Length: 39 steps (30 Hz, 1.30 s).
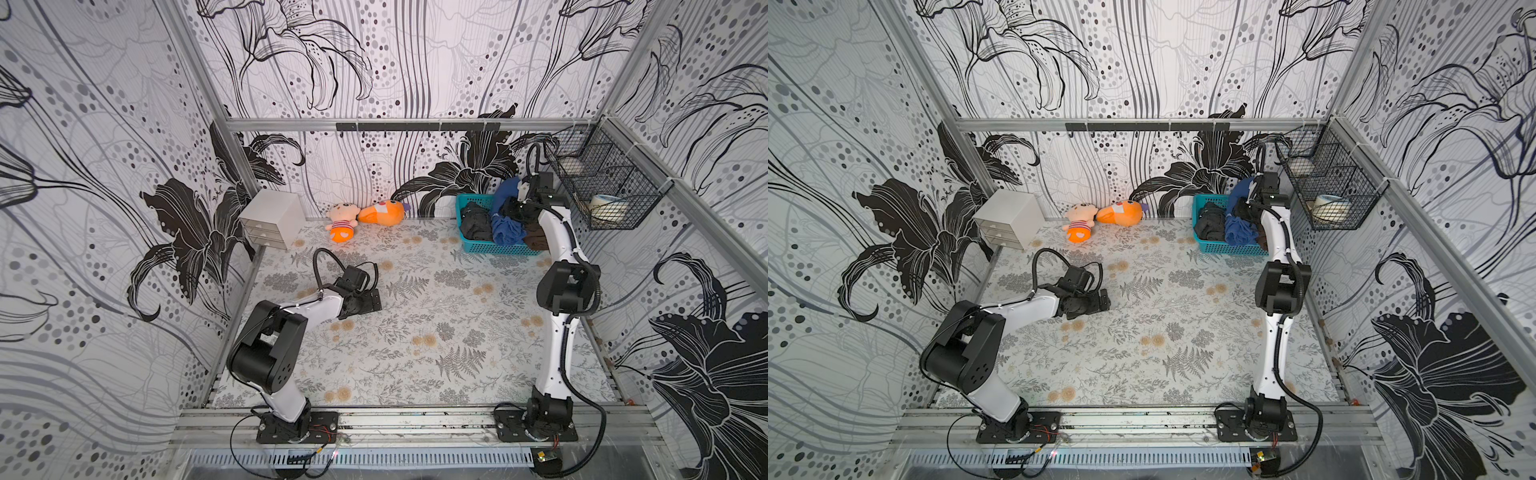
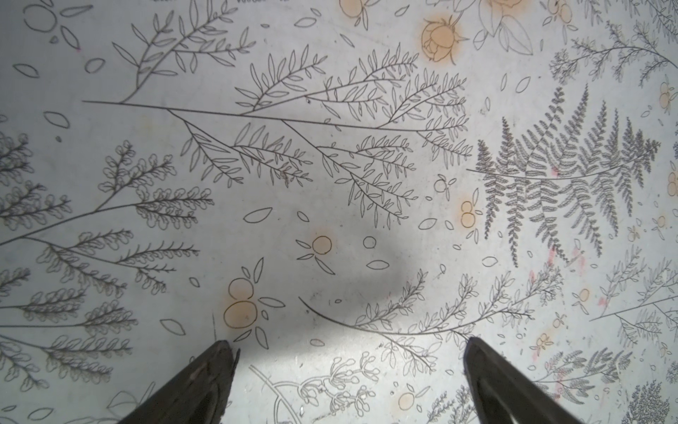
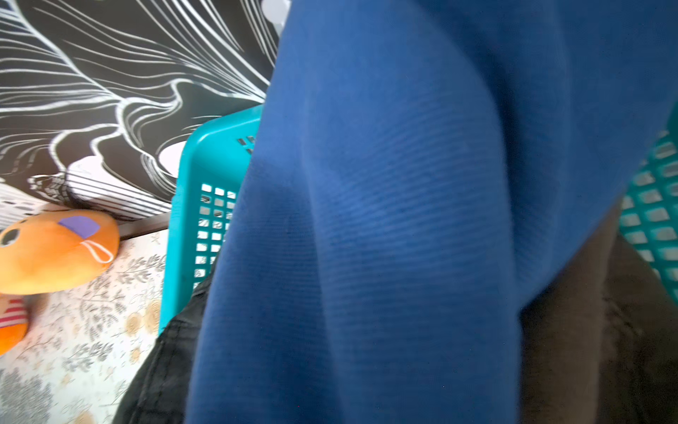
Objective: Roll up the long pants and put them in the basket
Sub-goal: Place the long pant in the bin.
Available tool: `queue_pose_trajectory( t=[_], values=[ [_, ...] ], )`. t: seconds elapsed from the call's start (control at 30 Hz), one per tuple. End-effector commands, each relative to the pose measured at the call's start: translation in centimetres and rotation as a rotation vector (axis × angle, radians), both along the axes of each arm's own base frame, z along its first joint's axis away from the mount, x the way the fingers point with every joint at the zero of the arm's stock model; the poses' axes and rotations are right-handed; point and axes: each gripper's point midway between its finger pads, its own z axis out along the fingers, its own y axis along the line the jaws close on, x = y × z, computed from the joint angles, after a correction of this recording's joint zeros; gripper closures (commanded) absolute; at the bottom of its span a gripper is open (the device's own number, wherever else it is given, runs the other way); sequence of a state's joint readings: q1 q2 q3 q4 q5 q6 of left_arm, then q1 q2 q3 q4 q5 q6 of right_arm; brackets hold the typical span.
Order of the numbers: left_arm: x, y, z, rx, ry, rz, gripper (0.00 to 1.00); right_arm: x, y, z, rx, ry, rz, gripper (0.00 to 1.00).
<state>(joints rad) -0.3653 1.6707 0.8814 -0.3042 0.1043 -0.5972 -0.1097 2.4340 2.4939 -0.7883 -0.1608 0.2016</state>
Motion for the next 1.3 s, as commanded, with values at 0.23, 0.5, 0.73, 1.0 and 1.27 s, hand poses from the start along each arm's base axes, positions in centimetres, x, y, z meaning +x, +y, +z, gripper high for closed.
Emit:
queue_pose_trajectory(
  t=[0.23, 0.5, 0.73, 1.0, 1.27],
  values=[
    [-5.0, 0.6, -4.0, 0.002, 0.218, 0.005, 0.01, -4.9, -3.9, -1.5, -0.228, 0.114, -0.226, 0.01],
    [-5.2, 0.8, -2.1, 0.02, 0.196, -0.001, 0.01, -7.8, -3.4, 5.8, -0.482, -0.154, -0.313, 0.01],
    [-5.8, 1.0, -1.1, 0.024, 0.179, 0.007, 0.01, -8.6, -3.7, 9.6, -0.502, -0.267, -0.36, 0.01],
    [-5.7, 0.9, 0.5, 0.015, 0.127, 0.001, 0.01, -10.7, 0.3, 14.1, -0.459, -0.446, -0.258, 0.01],
    [-4.7, 0.7, 2.4, 0.014, 0.059, -0.023, 0.01, -14.9, 4.8, 18.2, -0.382, -0.554, -0.11, 0.01]
  ],
)
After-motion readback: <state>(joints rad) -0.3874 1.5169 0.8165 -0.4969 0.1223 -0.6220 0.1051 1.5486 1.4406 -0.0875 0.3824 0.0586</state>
